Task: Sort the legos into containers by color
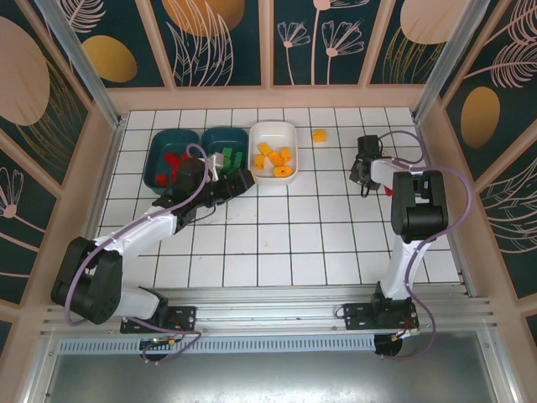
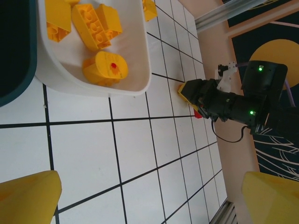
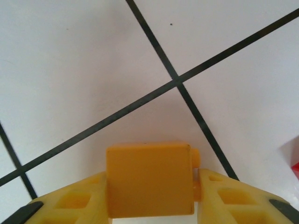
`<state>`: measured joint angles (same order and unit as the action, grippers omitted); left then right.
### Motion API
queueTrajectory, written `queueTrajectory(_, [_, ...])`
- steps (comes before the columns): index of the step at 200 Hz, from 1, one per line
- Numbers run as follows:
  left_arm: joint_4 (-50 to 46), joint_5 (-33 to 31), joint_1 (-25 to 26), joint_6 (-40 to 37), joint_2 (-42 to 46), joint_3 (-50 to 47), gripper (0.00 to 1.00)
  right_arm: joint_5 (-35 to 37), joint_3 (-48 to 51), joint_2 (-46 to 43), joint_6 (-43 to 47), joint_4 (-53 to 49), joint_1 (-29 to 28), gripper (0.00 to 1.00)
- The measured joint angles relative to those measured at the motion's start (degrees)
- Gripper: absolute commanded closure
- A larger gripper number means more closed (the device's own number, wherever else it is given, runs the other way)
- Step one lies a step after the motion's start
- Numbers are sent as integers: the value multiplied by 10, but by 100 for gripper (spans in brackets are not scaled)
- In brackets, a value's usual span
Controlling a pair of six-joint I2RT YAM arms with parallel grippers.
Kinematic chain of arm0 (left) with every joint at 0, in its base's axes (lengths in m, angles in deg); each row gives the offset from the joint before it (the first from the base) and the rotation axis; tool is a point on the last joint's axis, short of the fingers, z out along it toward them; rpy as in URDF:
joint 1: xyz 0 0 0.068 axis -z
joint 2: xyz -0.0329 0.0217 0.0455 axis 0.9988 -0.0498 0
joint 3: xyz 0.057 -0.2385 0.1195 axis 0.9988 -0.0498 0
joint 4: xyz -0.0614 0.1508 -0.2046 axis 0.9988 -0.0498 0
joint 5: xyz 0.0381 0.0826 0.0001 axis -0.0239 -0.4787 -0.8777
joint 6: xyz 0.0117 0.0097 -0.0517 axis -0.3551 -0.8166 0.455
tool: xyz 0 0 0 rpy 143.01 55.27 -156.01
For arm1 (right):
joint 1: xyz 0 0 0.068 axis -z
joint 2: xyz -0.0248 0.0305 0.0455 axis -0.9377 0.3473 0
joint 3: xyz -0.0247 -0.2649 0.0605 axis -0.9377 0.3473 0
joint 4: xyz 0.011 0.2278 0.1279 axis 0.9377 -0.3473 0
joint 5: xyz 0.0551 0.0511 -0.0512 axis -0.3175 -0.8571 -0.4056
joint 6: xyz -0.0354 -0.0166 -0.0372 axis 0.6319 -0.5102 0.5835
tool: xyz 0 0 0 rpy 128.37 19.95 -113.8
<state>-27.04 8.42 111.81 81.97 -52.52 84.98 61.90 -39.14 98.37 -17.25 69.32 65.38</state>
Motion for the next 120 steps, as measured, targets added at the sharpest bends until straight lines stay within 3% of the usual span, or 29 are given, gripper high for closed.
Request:
queueTrajectory(35, [-27,-24,-23,0,10,0,1,1,1,-52,-1,-1,-54,64])
queueTrajectory(62, [-35,-44,-125,28,39,-15,2,-1,-52,-81,-1,2,-169,64])
queueTrajectory(86, [-41,-64,-208,55,58,-44,2,-15,-147,-40,0,9,-265,63])
queueTrajectory(104, [-53,-64,-216,62,60,-50,1,-24,-219,19,5,11,-300,60])
queueTrajectory(120, [-56,-59,-215,63,61,-56,2,-27,-266,70,11,1,-309,48])
